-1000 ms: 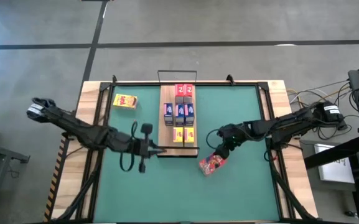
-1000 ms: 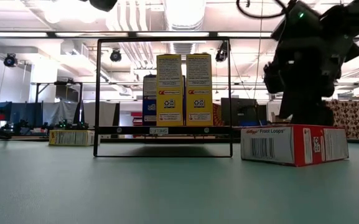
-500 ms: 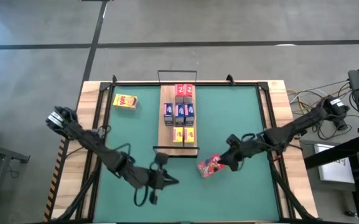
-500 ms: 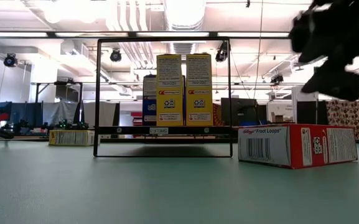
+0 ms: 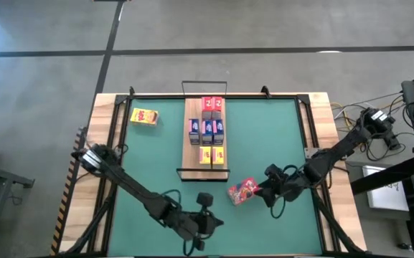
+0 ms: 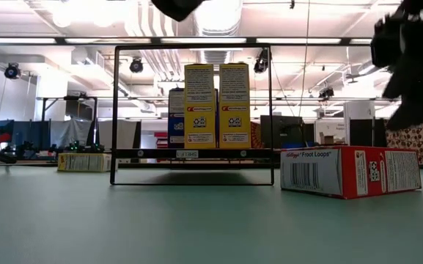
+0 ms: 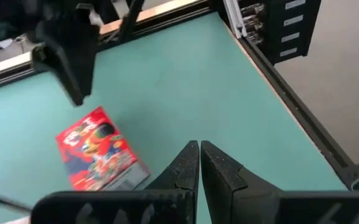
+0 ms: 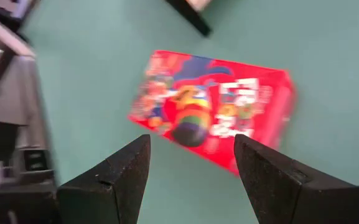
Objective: Stack cereal on shelf
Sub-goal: Put the red cereal box on the shelf aligned with the other red cereal box
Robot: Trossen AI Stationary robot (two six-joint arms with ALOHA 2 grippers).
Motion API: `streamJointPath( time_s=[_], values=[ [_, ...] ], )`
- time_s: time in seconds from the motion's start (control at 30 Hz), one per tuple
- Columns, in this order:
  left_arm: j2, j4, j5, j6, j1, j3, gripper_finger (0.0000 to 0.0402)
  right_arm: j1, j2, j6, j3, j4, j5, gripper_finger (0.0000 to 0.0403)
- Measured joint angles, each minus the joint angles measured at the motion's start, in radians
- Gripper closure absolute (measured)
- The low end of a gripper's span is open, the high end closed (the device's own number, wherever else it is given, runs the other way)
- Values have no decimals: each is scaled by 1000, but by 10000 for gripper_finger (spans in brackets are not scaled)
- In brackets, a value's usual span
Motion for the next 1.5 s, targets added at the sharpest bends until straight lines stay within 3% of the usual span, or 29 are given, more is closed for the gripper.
streamJointPath(
  time_s=[0.2, 0.53, 0.97, 1.23, 1.5],
  values=[
    [91, 0, -66, -12, 0, 64, 401, -8, 77, 33, 0, -73, 31, 182],
    [106, 0, -146, -78, 1, 42, 401, -8, 121, 21, 2, -75, 92, 182],
    [149, 22, -199, -95, 38, 23, 401, -8, 349, -170, 28, 414, 53, 182],
    [173, -2, -197, -77, 38, 20, 401, -12, 316, -87, 126, 280, 1, 181],
    [166, -56, -195, -74, 30, 17, 401, -19, 211, 19, 125, 89, -6, 181]
  ],
)
